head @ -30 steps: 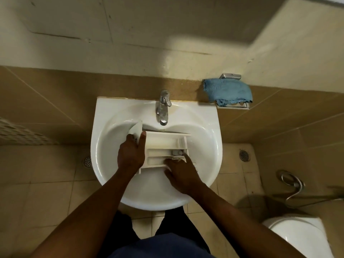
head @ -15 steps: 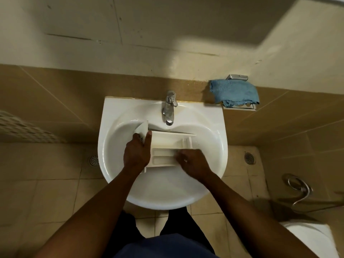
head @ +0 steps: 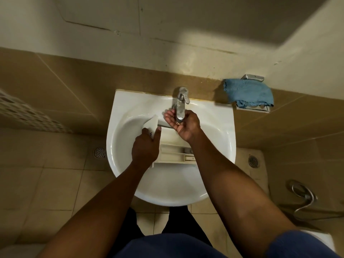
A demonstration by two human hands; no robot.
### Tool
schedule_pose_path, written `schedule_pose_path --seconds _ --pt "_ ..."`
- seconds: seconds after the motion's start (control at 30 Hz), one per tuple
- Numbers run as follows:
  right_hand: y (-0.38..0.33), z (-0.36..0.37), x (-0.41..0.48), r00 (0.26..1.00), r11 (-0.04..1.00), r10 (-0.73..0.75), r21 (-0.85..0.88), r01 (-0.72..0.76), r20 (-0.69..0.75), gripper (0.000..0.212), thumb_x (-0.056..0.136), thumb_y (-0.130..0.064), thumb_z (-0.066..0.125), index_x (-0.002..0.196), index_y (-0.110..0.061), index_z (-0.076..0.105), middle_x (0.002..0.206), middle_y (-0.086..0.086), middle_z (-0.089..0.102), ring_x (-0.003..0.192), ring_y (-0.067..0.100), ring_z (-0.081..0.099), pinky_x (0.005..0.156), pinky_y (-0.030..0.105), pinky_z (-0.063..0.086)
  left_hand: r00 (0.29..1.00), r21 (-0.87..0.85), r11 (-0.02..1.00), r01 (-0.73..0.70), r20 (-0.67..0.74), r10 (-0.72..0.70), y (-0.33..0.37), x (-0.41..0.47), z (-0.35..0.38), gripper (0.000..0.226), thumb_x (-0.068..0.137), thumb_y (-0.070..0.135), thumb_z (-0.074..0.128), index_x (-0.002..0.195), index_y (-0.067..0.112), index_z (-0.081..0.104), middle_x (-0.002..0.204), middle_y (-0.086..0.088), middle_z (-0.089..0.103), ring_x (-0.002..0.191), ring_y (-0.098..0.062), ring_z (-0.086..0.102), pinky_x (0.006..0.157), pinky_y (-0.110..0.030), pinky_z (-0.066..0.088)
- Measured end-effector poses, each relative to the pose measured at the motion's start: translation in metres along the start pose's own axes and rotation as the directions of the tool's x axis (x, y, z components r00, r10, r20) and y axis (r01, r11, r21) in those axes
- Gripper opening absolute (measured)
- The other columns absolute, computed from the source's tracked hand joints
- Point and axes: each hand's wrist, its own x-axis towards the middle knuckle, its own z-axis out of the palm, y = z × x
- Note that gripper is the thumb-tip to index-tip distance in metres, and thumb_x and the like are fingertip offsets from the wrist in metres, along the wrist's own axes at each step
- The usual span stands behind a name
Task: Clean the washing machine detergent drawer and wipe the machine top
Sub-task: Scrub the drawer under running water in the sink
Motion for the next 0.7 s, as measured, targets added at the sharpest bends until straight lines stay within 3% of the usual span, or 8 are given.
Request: schedule_pose_path --seconds 0.13,0.23,0.3,0.37,0.43,0.5,0.6,0.7 --pt "0.001 -0.001 -0.009 1.000 0.999 0.009 -0.041 -0.009 -0.005 0.045 0.098 -0.018 0.029 0.094 0.009 0.064 0.087 0.023 0.074 0.082 0.034 0.076 0.086 0.042 0.059 1.000 0.013 1.000 -0.004 0.002 0.004 0.003 -0.001 -0.002 0.060 0.102 0.060 0.041 0.117 0.004 0.057 0.096 -0.018 0.071 0.093 -0.037 0.069 0.074 -0.036 0.046" --pt "0.011 -0.002 -0.022 0.994 0.946 -0.018 -0.323 -0.017 -0.106 0.047 0.100 -0.020 0.030 0.089 0.005 0.068 0.087 0.022 0.073 0.084 0.036 0.073 0.073 0.038 0.064 1.000 -0.015 1.000 -0.006 -0.001 0.006 0.002 -0.001 -0.002 0.061 0.100 0.063 0.042 0.112 0.005 0.057 0.092 -0.018 0.071 0.090 -0.038 0.069 0.075 -0.041 0.053" --pt "0.030 -0.011 -0.038 0.985 0.872 -0.025 -0.485 -0.060 -0.168 0.046 0.099 -0.017 0.033 0.076 0.001 0.068 0.080 0.023 0.072 0.071 0.035 0.072 0.062 0.037 0.062 1.000 -0.004 1.000 -0.003 -0.007 0.003 0.003 -0.001 -0.001 0.063 0.100 0.064 0.041 0.112 0.005 0.057 0.093 -0.019 0.071 0.090 -0.038 0.069 0.076 -0.042 0.053" --pt "0.057 -0.027 -0.055 0.990 0.759 -0.081 -0.651 -0.013 -0.114 0.046 0.100 -0.013 0.037 0.068 -0.003 0.069 0.078 0.023 0.072 0.065 0.033 0.071 0.063 0.039 0.062 1.000 0.009 1.000 0.011 -0.004 -0.011 0.003 -0.001 -0.001 0.063 0.100 0.064 0.039 0.113 0.005 0.057 0.095 -0.018 0.071 0.092 -0.037 0.068 0.076 -0.040 0.051" --pt "0.082 -0.050 -0.066 0.944 0.449 -0.295 -0.850 0.275 0.149 0.042 0.106 -0.014 0.040 0.080 -0.004 0.072 0.084 0.017 0.075 0.073 0.024 0.073 0.074 0.036 0.061 1.000 0.006 1.000 0.007 0.001 -0.007 0.003 0.000 -0.001 0.064 0.100 0.065 0.038 0.112 0.006 0.058 0.095 -0.016 0.072 0.091 -0.035 0.069 0.075 -0.037 0.051" --pt "0.096 -0.077 -0.070 0.801 -0.054 -0.331 -0.857 0.512 0.499 0.033 0.108 -0.020 0.043 0.095 -0.008 0.071 0.092 0.006 0.073 0.085 0.015 0.069 0.081 0.029 0.055 1.000 -0.006 1.000 -0.012 -0.007 0.012 0.001 0.000 -0.001 0.064 0.100 0.066 0.037 0.111 0.007 0.058 0.093 -0.014 0.072 0.089 -0.033 0.071 0.075 -0.037 0.052" --pt "0.087 -0.123 -0.086 0.715 -0.510 -0.239 -0.711 0.484 0.657 0.030 0.106 -0.028 0.045 0.121 -0.013 0.066 0.114 0.004 0.070 0.104 0.020 0.065 0.095 0.039 0.050 1.000 -0.015 1.000 -0.022 -0.002 0.022 0.002 -0.002 -0.002 0.061 0.101 0.063 0.038 0.109 0.006 0.058 0.094 -0.015 0.072 0.089 -0.035 0.070 0.075 -0.039 0.052" --pt "0.067 -0.153 -0.096 0.718 -0.719 -0.184 -0.590 0.367 0.671 0.036 0.106 -0.033 0.042 0.131 -0.018 0.063 0.126 -0.001 0.070 0.111 0.017 0.067 0.116 0.053 0.036 1.000 -0.013 1.000 -0.026 -0.014 0.026 0.004 -0.003 -0.002 0.061 0.101 0.063 0.038 0.108 0.006 0.058 0.093 -0.016 0.072 0.090 -0.037 0.069 0.076 -0.040 0.051"
